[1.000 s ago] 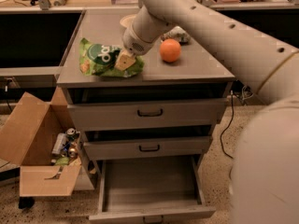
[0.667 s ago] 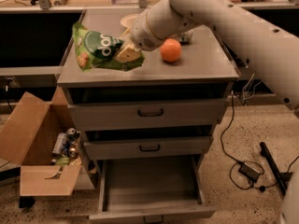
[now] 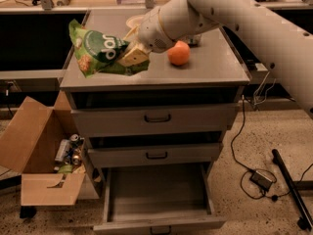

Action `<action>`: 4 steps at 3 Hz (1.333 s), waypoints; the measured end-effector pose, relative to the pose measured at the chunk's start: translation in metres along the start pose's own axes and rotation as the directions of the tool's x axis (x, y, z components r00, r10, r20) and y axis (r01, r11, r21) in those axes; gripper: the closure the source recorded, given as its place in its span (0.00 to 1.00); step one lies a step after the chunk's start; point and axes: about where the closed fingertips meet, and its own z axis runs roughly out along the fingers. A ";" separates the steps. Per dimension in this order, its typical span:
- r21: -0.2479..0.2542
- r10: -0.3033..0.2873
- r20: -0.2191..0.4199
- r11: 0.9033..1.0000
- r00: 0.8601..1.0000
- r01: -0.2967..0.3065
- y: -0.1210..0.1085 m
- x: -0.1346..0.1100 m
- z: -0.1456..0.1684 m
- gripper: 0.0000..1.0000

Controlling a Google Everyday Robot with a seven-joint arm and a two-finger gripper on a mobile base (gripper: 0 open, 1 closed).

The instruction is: Place green rice chip bag into bottom drawer

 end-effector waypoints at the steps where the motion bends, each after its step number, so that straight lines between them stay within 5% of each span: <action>1: -0.013 -0.002 -0.010 1.000 1.000 0.002 0.005 0.004 0.003 1.00; 2: -0.113 -0.032 -0.079 0.993 0.996 0.023 0.043 0.038 0.019 1.00; 3: -0.218 0.036 -0.259 0.971 0.965 -0.095 0.099 0.129 0.028 1.00; 4: -0.239 0.101 -0.389 0.949 0.916 -0.206 0.129 0.192 0.031 1.00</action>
Offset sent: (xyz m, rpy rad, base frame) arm -0.0566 -0.0194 -0.1131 -0.2336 0.1168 0.1457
